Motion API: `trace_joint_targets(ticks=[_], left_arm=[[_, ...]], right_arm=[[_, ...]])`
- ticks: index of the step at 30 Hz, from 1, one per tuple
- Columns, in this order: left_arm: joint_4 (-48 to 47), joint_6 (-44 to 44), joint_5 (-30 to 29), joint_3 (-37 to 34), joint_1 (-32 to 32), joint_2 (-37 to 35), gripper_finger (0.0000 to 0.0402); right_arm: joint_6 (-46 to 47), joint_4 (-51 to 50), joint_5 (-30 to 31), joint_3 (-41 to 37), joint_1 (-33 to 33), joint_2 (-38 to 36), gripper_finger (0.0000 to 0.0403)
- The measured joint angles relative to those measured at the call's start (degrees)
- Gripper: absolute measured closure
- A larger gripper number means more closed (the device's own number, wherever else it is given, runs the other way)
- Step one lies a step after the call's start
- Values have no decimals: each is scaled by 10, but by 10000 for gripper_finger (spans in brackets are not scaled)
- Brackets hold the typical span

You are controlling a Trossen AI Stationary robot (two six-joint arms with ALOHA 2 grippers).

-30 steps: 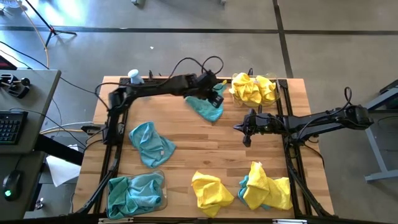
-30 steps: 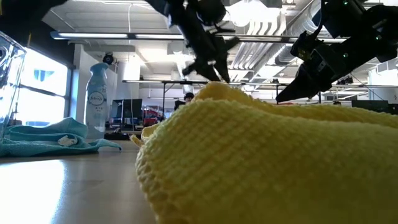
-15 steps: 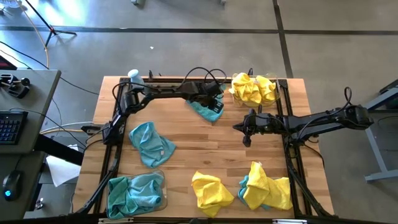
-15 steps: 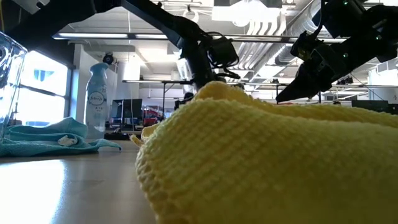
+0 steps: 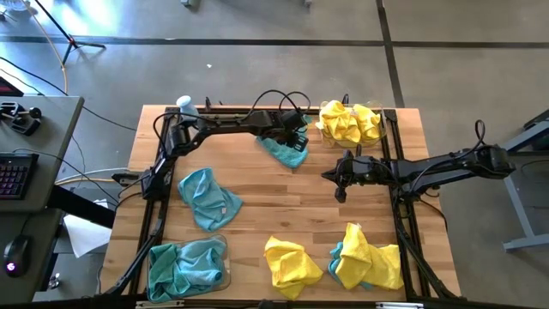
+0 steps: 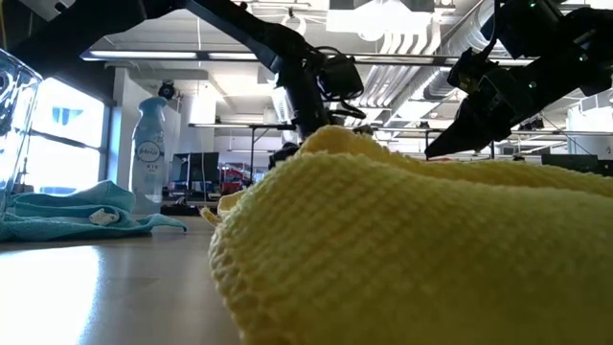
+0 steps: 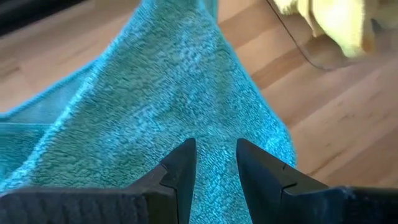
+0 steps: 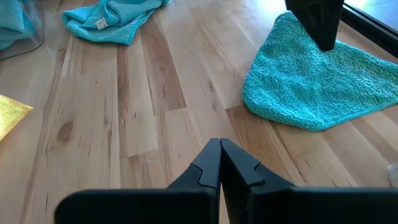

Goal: Sort microfiber towel by color & place in baskets
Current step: Put the blue microfiber towel into the bottom transparent bin

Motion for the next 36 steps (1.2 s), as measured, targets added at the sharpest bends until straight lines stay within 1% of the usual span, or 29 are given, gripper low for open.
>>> trace_joint_targets(ticks=[5, 13, 17, 20, 22, 25, 27, 30, 32, 36], left_arm=[[0, -1, -26, 0, 3, 0, 298], [4, -7, -23, 0, 7, 11, 298], [-4, -19, 10, 0, 8, 38, 299], [-10, -6, -3, 6, 2, 42, 302], [-13, -6, -9, 11, 1, 41, 311], [-56, -1, -12, 13, 2, 44, 342], [-59, -1, 3, 7, 1, 44, 369], [-58, -2, 73, 3, 3, 56, 396], [-63, -9, 73, 9, 0, 60, 396], [-61, -21, 77, 12, -1, 62, 373]], right_arm=[[0, 0, 0, 0, 0, 0, 402], [0, 0, 0, 0, 0, 0, 402], [0, 0, 0, 0, 0, 0, 402], [0, 0, 0, 0, 0, 0, 402], [0, 0, 0, 0, 0, 0, 402], [0, 0, 0, 0, 0, 0, 402], [0, 0, 0, 0, 0, 0, 402], [0, 0, 0, 0, 0, 0, 402], [0, 0, 0, 0, 0, 0, 402], [0, -2, 0, 0, 0, 0, 402]])
